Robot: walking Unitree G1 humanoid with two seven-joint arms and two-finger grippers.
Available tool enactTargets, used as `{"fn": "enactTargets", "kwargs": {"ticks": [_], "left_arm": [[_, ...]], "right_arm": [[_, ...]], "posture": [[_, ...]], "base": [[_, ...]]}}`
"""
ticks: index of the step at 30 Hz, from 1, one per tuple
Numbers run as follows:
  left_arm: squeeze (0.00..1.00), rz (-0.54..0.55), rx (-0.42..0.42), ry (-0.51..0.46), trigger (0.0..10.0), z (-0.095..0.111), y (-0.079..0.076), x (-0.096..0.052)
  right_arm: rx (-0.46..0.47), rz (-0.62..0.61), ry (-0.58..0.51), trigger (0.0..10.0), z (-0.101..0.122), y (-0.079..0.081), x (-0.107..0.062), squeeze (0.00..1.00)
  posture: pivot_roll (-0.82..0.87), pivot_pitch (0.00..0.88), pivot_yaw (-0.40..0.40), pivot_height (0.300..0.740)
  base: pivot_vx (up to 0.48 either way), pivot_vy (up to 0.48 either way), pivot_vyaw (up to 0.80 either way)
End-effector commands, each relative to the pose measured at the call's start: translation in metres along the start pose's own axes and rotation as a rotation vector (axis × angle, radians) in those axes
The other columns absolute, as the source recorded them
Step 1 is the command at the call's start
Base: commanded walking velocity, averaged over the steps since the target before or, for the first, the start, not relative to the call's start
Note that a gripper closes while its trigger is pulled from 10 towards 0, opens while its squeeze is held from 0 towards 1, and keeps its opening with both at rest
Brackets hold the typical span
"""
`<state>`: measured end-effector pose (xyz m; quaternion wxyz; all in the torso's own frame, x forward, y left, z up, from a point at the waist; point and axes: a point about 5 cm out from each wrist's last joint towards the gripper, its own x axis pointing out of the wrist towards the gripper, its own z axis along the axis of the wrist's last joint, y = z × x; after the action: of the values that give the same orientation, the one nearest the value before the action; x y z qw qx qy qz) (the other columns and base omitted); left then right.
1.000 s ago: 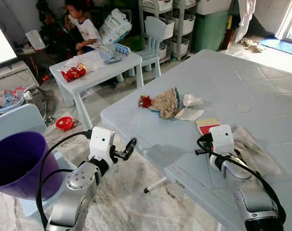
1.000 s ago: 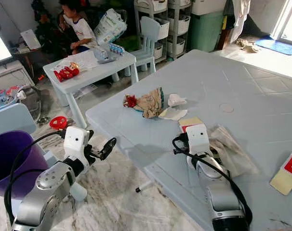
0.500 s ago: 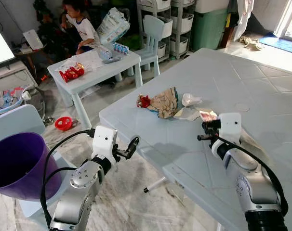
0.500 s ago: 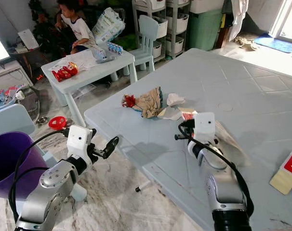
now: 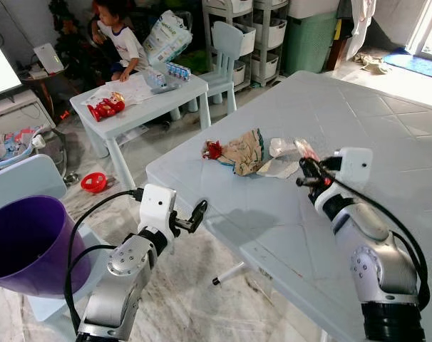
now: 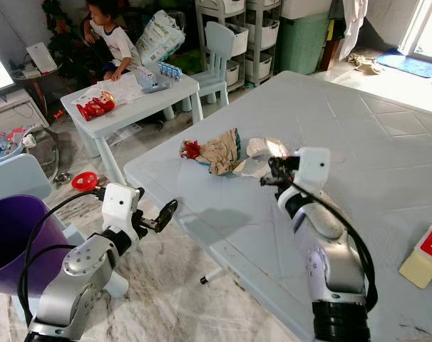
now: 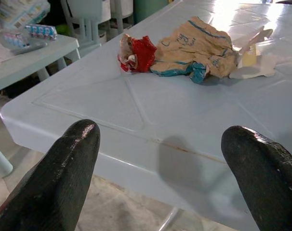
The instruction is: Picking trash to rubbish bin
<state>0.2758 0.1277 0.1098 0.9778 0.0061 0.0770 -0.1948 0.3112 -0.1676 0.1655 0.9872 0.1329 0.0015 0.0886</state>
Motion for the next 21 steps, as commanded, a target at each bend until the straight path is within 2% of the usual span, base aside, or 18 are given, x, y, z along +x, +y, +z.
{"fn": "enactTargets", "kwargs": {"ticks": [1, 7, 14, 21], "left_arm": [[0.00, 0.005, 0.014, -0.002, 10.0, 0.000, 0.002, 0.002], [0.00, 0.009, 0.014, -0.006, 10.0, 0.000, 0.001, 0.004], [0.00, 0.015, 0.016, -0.011, 10.0, 0.001, 0.002, 0.005], [0.00, 0.018, 0.017, -0.017, 10.0, 0.001, 0.002, 0.007]], "right_arm": [[0.046, -0.005, -0.029, 0.0, 0.010, -0.001, 0.001, 0.00], [0.092, -0.034, -0.032, 0.0, 0.010, -0.006, 0.001, 0.00], [0.085, -0.085, -0.050, 0.0, 0.015, -0.018, 0.001, 0.00], [0.100, -0.115, -0.122, 0.0, 0.033, -0.028, 0.005, 0.00]], "posture": [[0.01, 0.000, 0.042, 0.740], [0.01, 0.000, 0.041, 0.740], [0.01, 0.000, 0.042, 0.740], [0.01, 0.000, 0.043, 0.740]], "base": [[0.000, 0.000, 0.00], [0.000, 0.000, 0.00], [0.000, 0.000, 0.00], [0.000, 0.000, 0.00]]}}
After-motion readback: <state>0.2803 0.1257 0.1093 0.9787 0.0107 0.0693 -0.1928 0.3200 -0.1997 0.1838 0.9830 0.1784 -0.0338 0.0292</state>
